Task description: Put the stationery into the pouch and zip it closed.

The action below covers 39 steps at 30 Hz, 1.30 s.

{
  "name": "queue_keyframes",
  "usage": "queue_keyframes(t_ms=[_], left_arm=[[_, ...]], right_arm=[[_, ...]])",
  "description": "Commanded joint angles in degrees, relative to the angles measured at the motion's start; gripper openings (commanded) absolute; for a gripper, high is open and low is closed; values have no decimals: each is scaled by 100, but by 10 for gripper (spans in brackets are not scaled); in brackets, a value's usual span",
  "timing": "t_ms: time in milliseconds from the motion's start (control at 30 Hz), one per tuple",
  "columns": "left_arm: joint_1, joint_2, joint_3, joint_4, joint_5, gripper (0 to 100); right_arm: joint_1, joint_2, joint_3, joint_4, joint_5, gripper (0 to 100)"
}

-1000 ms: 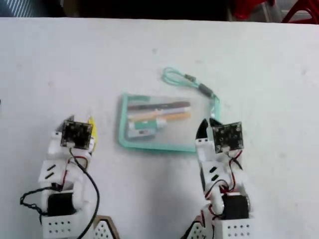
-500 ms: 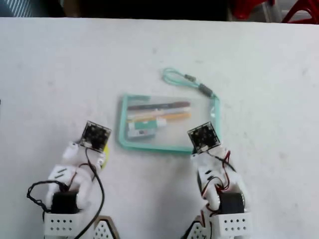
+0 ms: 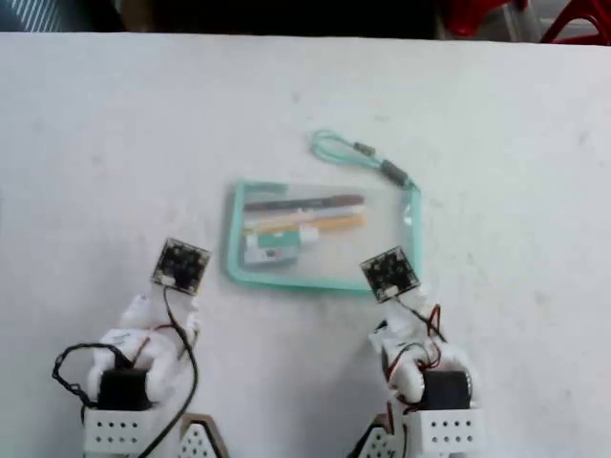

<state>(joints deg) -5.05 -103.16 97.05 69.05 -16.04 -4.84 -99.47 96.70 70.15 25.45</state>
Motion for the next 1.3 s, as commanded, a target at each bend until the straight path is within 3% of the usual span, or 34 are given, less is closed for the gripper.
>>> queue_keyframes(t_ms=[0,233,400,1267], left_arm=[[40,-4,0,404,167,24],[48,-4,0,404,176,24],[48,-4,0,404,176,24],[40,-4,0,404,176,24]], right_arm=[[57,-4,0,75,44,31],[57,-4,0,84,-88,31],[101,-4,-26,92,-1371,31],[101,-4,-26,92,-1319,33]])
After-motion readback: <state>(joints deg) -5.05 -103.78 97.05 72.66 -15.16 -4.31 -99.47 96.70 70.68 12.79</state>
